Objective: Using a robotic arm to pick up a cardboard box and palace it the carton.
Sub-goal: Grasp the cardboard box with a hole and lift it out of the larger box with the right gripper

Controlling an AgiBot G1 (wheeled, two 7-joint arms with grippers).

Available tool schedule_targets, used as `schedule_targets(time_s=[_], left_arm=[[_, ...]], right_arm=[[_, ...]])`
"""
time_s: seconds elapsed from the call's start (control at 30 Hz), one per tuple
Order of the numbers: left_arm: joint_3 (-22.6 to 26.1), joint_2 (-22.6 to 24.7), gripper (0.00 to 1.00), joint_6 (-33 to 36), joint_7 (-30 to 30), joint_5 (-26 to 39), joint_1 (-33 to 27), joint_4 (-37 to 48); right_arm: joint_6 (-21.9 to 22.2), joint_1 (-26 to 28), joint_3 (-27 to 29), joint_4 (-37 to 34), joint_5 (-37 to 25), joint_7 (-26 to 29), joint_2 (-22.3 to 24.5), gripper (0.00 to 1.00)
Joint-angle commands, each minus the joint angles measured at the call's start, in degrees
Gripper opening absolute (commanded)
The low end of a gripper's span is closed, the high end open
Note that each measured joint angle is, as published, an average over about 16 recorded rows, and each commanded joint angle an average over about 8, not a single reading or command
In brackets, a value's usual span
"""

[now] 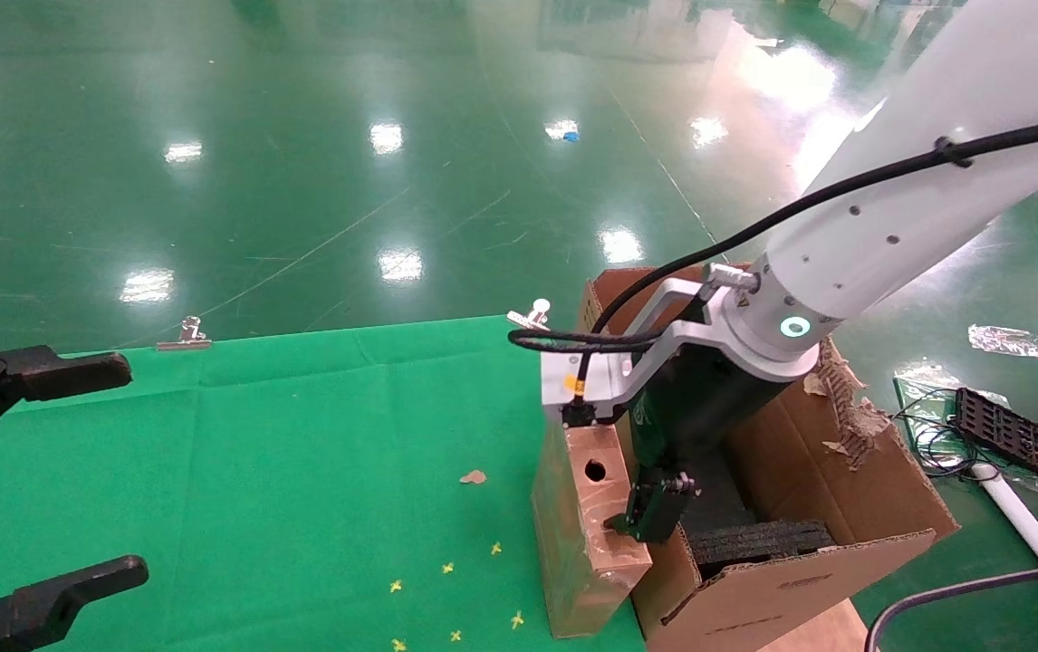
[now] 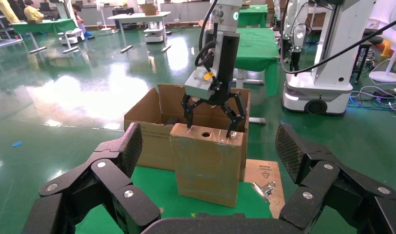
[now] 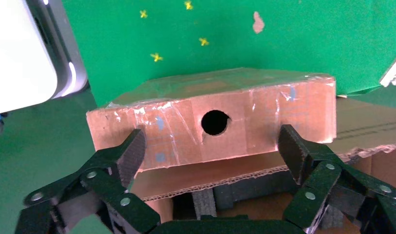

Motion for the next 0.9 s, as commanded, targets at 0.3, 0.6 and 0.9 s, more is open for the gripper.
schedule_targets(time_s=[0.3,0.6,0.9], left_arm=[[0.0,0.0,1.0,0.0,0.0,0.0,0.0,0.0],[0.1,0.0,1.0,0.0,0.0,-0.1,0.0,0.0],[0.1,0.0,1.0,-0.1,0.1,-0.1,0.0,0.0]], right_arm=[[1.3,2.3,-4.6,-0.1,0.9,2.5,-1.4,1.0],[2.0,6.4,-5.1,-1.3,0.8,17.4,0.0,1.0],[1.6,6.5,-5.9,-6.4,1.8,34.9,0.0,1.0]])
